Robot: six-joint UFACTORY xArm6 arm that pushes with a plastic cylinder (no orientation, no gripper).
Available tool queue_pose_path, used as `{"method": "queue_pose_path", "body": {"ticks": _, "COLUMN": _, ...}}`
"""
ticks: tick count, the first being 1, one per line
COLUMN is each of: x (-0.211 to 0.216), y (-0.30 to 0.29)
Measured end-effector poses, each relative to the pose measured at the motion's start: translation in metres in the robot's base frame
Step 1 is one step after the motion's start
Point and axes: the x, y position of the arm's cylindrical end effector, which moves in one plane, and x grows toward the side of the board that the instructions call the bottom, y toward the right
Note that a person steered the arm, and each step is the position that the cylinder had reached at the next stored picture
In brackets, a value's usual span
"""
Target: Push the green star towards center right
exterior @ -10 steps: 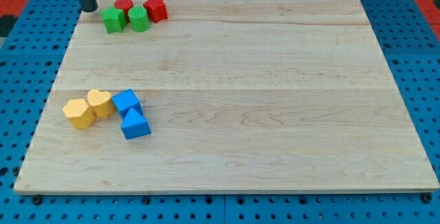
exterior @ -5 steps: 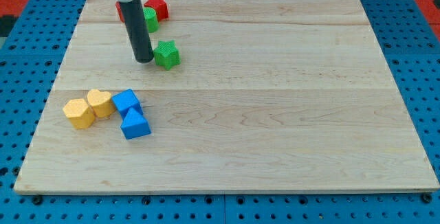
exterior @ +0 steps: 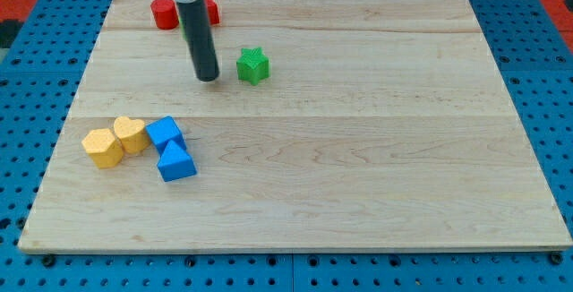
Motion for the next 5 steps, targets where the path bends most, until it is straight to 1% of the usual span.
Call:
{"method": "queue_pose_path", "body": {"ticks": 1, "x": -0.018, "y": 0.028}}
{"method": "queue_pose_path", "body": {"ticks": 2, "x": -0.030, "y": 0.029}}
{"method": "queue_pose_path", "body": {"ticks": 3, "x": -0.022, "y": 0.096}}
{"method": "queue_pose_path", "body": {"ticks": 4, "x": -0.016, "y": 0.194}}
{"method": "queue_pose_path", "body": {"ticks": 5, "x": -0.001, "y": 0.237}}
